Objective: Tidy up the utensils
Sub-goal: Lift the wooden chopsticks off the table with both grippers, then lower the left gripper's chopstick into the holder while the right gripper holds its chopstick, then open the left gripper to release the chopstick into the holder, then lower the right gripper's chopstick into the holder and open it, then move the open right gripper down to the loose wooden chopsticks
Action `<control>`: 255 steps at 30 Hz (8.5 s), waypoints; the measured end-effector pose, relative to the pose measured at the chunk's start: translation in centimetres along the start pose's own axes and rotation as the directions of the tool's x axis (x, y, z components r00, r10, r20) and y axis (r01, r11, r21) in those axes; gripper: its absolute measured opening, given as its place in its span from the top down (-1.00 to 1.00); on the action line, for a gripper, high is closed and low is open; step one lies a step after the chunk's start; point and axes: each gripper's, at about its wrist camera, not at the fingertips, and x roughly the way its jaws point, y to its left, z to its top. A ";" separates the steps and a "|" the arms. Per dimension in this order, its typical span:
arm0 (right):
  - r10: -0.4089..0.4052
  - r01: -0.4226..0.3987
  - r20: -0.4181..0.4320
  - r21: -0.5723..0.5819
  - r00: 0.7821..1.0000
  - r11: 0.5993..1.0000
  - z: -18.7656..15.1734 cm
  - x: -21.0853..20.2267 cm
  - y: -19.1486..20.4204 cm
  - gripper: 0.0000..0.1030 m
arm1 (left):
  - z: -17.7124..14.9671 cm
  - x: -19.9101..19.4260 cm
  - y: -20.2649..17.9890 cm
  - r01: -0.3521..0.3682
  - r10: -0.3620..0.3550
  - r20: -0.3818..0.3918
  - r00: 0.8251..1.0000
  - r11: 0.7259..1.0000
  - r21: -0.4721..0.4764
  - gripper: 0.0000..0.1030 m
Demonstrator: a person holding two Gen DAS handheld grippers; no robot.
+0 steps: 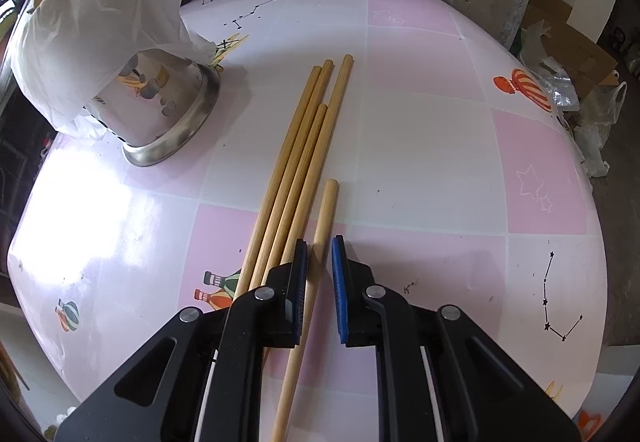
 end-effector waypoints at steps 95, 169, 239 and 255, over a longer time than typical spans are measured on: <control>0.301 -0.362 0.429 0.066 0.852 0.930 2.5 -14.0 -1.6 0.87 | 19.5 12.7 -2.5 0.080 -0.048 0.516 0.855 0.996 -0.040 0.89; 0.400 -0.219 0.672 -0.340 0.623 0.914 18.4 -13.8 14.8 0.86 | 0.9 -3.4 11.3 -0.267 0.292 0.190 0.937 0.952 -0.148 -0.62; 0.480 -0.439 0.270 -0.200 0.835 0.876 18.1 -12.1 10.6 0.89 | 0.7 -2.6 10.0 -0.213 0.235 0.167 0.958 0.967 -0.140 -0.62; 0.245 -0.250 0.314 -0.025 0.917 0.968 2.6 -12.1 -0.1 0.73 | -2.4 0.3 3.6 -0.075 0.073 0.073 0.995 0.997 0.031 -0.62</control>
